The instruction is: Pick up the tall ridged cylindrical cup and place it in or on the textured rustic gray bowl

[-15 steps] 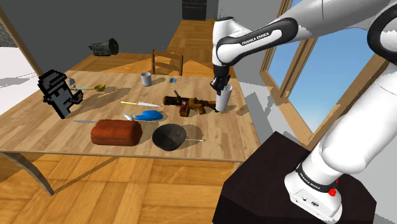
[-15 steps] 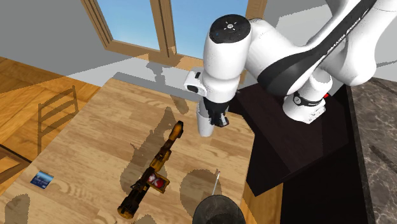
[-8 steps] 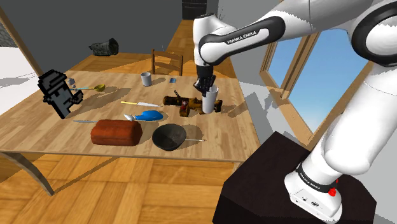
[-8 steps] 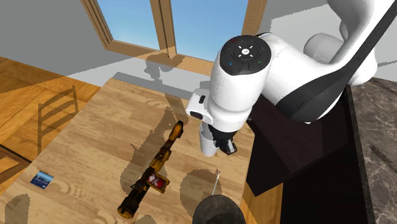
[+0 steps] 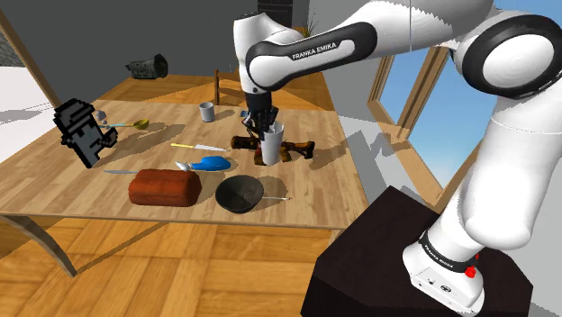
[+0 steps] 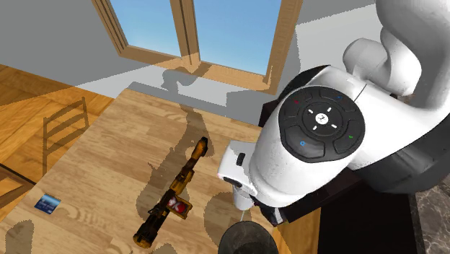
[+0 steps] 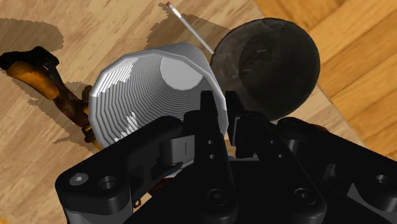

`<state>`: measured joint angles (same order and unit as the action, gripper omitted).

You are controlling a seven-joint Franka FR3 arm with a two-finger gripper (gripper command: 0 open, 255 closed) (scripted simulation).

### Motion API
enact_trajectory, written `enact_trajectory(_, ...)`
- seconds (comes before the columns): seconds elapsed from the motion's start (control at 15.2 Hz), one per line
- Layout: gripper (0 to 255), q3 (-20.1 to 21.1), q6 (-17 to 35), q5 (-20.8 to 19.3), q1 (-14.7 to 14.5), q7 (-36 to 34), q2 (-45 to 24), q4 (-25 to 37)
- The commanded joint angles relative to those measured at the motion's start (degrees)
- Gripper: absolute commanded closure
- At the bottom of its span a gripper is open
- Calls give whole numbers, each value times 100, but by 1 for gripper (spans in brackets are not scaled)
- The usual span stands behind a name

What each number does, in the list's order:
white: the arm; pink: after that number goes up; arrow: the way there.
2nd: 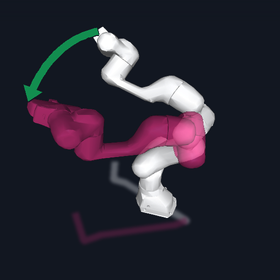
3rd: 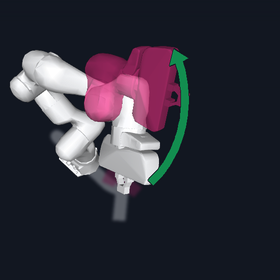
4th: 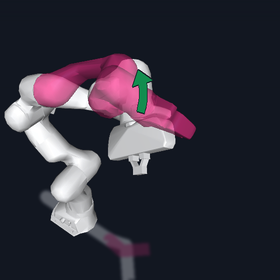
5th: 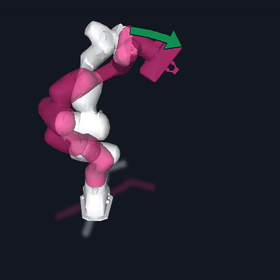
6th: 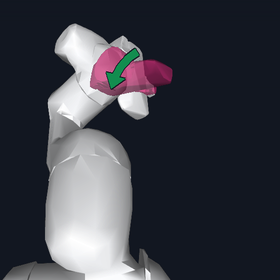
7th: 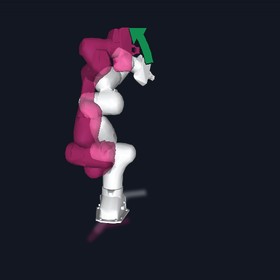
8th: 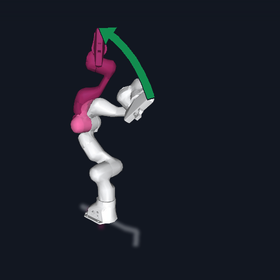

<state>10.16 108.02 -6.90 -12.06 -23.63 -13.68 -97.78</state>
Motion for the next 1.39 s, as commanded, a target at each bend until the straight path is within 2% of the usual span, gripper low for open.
enact_trajectory(0.0,255,65,-249,-61,-150,-196,-356,582)
enact_trajectory(0.33,255,182,-893,-224,-598,-647,-1260,2075)
enact_trajectory(0.53,255,208,-1448,-344,-945,-871,-2006,3350)
enact_trajectory(1.32,255,191,-532,-365,-879,-957,-2013,2433)
